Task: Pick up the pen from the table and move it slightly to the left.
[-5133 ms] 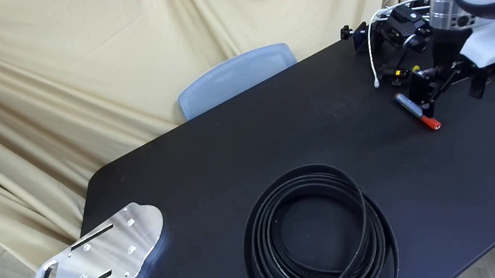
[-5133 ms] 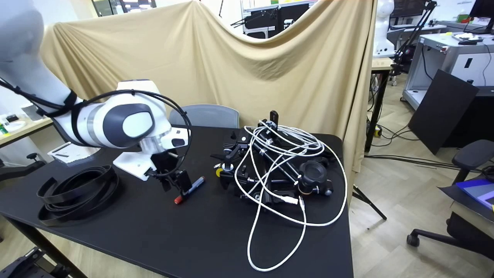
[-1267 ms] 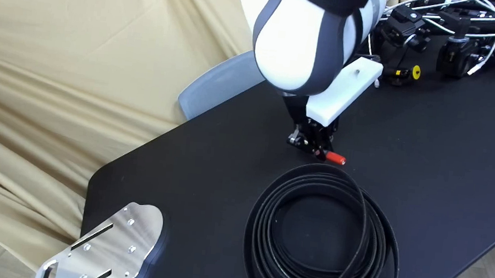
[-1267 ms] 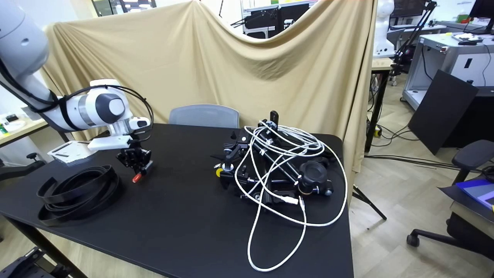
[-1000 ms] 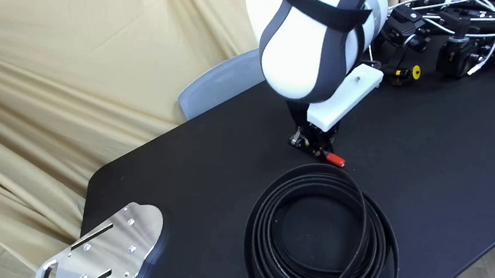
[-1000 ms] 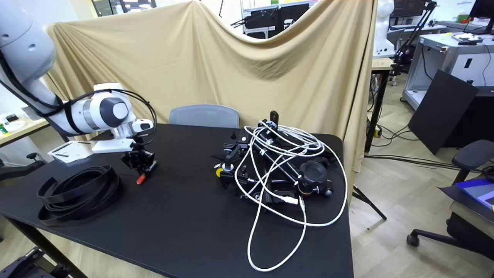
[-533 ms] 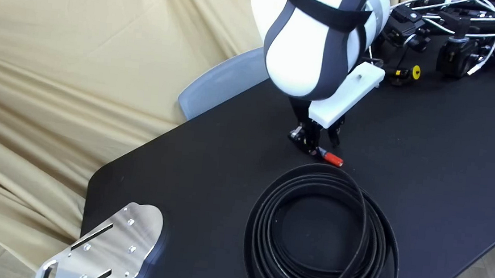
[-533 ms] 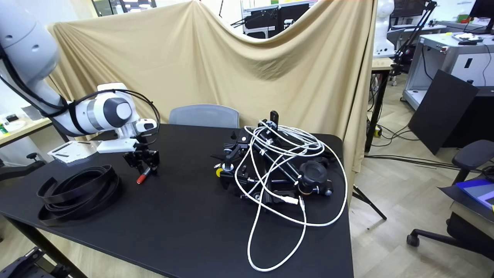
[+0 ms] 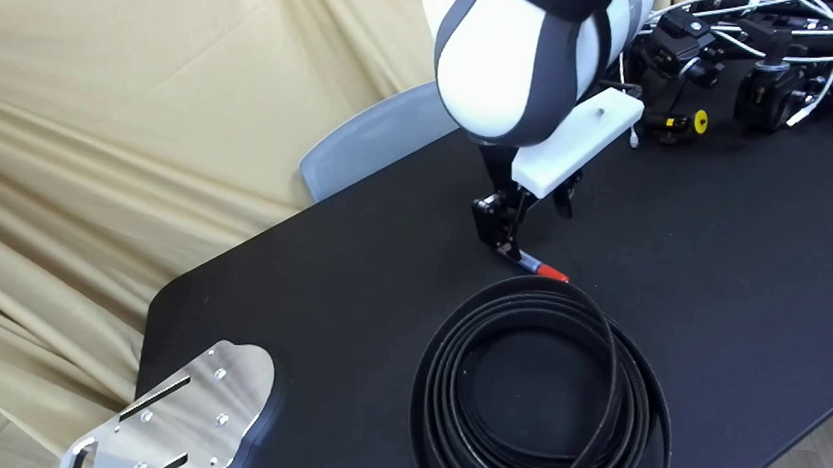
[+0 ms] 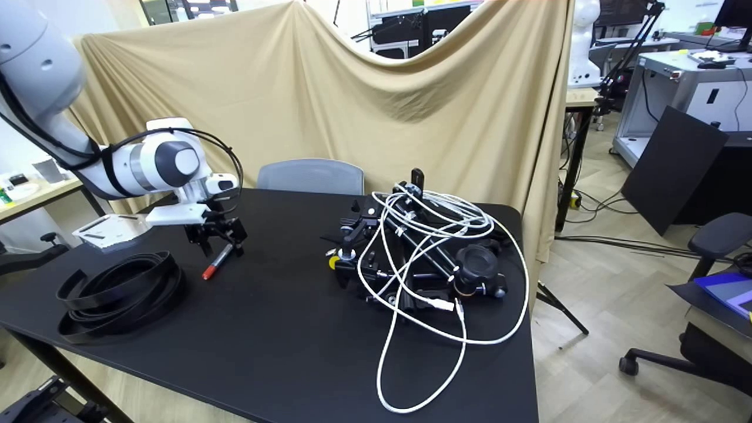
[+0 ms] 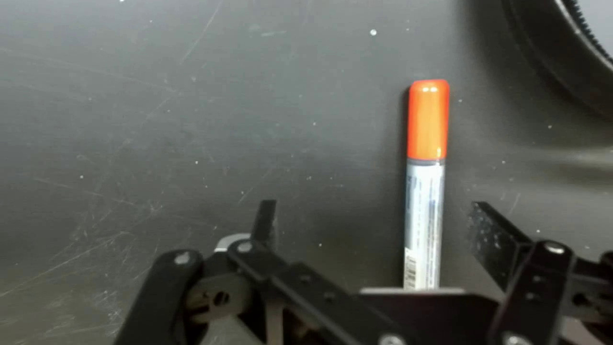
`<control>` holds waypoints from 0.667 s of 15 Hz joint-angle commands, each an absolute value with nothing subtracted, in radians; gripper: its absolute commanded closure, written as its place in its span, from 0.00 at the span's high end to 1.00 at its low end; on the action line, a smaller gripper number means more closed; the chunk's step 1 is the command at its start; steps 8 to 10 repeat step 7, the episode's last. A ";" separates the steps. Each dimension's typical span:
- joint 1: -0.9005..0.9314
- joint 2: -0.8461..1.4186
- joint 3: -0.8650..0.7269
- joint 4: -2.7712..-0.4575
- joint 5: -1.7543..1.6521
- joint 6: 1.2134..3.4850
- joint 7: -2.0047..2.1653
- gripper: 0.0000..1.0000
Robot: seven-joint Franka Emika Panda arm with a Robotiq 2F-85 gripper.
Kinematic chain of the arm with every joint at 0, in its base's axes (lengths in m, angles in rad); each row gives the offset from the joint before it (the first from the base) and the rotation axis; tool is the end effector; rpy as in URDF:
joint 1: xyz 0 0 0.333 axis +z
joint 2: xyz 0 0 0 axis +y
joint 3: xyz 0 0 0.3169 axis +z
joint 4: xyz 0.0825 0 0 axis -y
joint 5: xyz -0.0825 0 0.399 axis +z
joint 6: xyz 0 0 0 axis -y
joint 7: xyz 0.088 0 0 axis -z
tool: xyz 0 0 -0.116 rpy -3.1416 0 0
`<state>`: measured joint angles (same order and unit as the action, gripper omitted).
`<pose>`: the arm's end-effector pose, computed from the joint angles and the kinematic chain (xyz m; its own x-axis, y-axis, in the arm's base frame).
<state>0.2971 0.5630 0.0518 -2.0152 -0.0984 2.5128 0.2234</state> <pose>0.5656 0.2065 0.1426 0.9787 0.1971 -0.0575 0.1995 -0.9791 0.0387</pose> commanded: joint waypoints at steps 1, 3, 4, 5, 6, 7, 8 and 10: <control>0.263 0.477 0.081 -2.048 -0.062 2.451 0.201 1.00; 0.240 0.439 0.102 -2.055 -0.033 2.376 0.161 1.00; 0.229 0.418 0.110 -2.061 -0.015 2.328 0.145 1.00; 0.222 0.399 0.113 -2.070 -0.013 2.292 0.122 1.00; 0.214 0.380 0.116 -2.083 -0.018 2.267 0.092 1.00; 0.214 0.363 0.106 -2.095 -0.038 2.230 0.090 1.00; 0.214 0.363 0.106 -2.095 -0.038 2.230 0.090 1.00; 0.214 0.363 0.106 -2.095 -0.038 2.230 0.090 1.00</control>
